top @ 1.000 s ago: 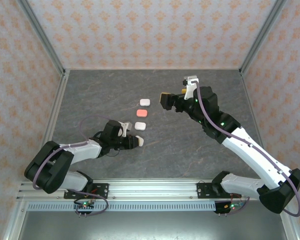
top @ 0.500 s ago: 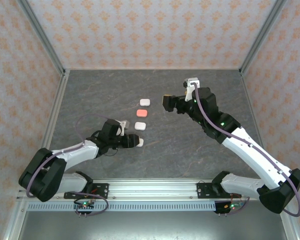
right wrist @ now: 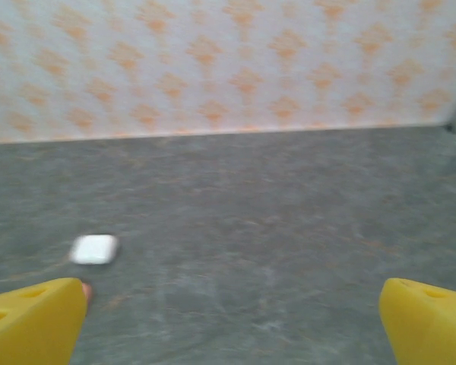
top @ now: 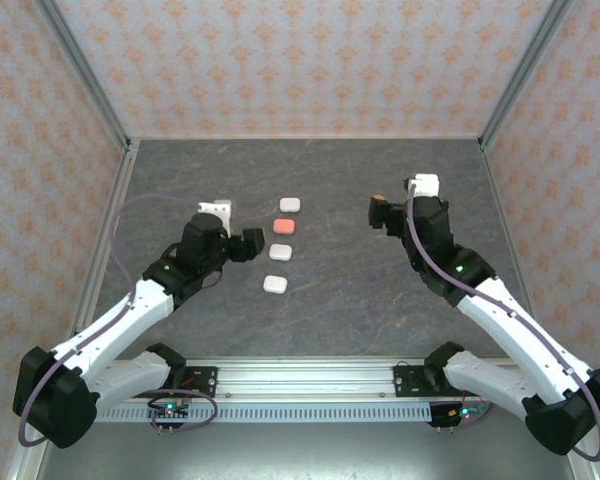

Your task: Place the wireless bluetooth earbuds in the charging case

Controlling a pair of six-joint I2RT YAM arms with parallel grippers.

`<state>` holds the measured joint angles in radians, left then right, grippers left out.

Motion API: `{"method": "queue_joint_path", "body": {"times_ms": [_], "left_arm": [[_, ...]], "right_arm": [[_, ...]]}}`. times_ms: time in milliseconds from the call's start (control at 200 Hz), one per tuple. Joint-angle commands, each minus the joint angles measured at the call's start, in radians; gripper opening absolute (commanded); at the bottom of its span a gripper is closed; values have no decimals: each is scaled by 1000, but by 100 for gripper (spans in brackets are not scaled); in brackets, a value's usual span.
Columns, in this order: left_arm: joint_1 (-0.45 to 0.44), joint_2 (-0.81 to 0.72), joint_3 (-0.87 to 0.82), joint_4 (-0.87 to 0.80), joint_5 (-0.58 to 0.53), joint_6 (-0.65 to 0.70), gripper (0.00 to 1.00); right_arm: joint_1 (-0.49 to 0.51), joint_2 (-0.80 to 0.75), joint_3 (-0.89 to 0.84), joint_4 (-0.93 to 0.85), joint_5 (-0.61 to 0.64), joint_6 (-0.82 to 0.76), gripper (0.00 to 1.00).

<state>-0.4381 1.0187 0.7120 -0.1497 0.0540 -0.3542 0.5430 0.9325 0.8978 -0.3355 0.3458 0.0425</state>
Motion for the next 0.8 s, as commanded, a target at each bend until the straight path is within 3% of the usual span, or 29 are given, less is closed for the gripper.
{"method": "queue_joint_path", "body": {"times_ms": [0,105,245,415,591,796], "left_arm": [[49,-34,37,-24,-307,75,79],[117,-80,4,72,-378,103,79],[170,-113,-61,192,-451,169,80],[191,-94,-119,267,-542,245,83],[224,-41,-177,368,-538,310,83],[247,50,-229,500,-459,381,83]], "right_arm": [[-65,-27,-116,95,170,-71,99],[-163,-48,-269,245,171,-134,99],[-315,-63,-465,469,29,-84,99],[-379,-22,-649,777,-32,-72,99],[-433,91,-706,976,-121,-82,99],[-453,279,-675,1171,-224,-137,99]]}}
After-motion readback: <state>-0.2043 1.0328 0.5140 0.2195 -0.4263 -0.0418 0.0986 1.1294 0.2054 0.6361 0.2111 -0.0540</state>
